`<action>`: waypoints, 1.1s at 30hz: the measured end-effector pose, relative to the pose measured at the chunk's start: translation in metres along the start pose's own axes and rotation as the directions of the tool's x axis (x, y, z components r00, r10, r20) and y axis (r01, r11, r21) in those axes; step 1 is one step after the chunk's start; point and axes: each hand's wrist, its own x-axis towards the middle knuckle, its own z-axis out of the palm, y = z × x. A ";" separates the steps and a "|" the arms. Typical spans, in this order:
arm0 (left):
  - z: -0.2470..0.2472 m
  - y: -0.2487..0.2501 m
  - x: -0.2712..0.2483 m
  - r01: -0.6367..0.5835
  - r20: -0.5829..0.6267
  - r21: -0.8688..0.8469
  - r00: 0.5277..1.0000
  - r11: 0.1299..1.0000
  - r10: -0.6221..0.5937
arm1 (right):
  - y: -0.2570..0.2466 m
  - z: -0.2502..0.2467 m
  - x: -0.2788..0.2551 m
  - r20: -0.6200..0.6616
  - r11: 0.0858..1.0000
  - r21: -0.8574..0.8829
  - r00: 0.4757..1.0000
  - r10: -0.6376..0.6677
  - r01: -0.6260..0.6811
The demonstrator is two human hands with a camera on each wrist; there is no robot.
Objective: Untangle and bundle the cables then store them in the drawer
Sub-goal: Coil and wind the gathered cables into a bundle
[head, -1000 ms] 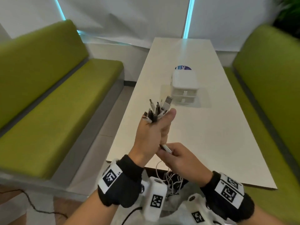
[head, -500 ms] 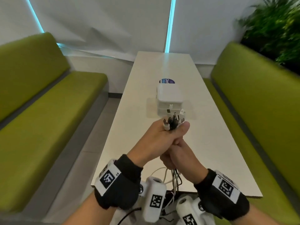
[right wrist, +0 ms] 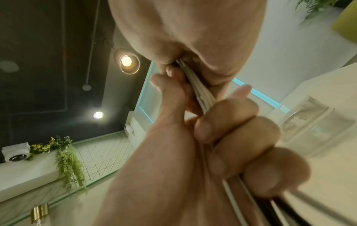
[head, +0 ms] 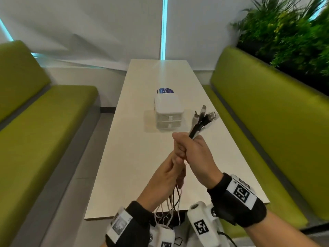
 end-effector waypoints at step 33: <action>-0.034 0.011 0.052 -0.062 0.205 0.525 0.977 0.849 -0.056 | -0.016 -0.064 0.035 0.150 0.860 -0.477 0.981 -0.126 0.183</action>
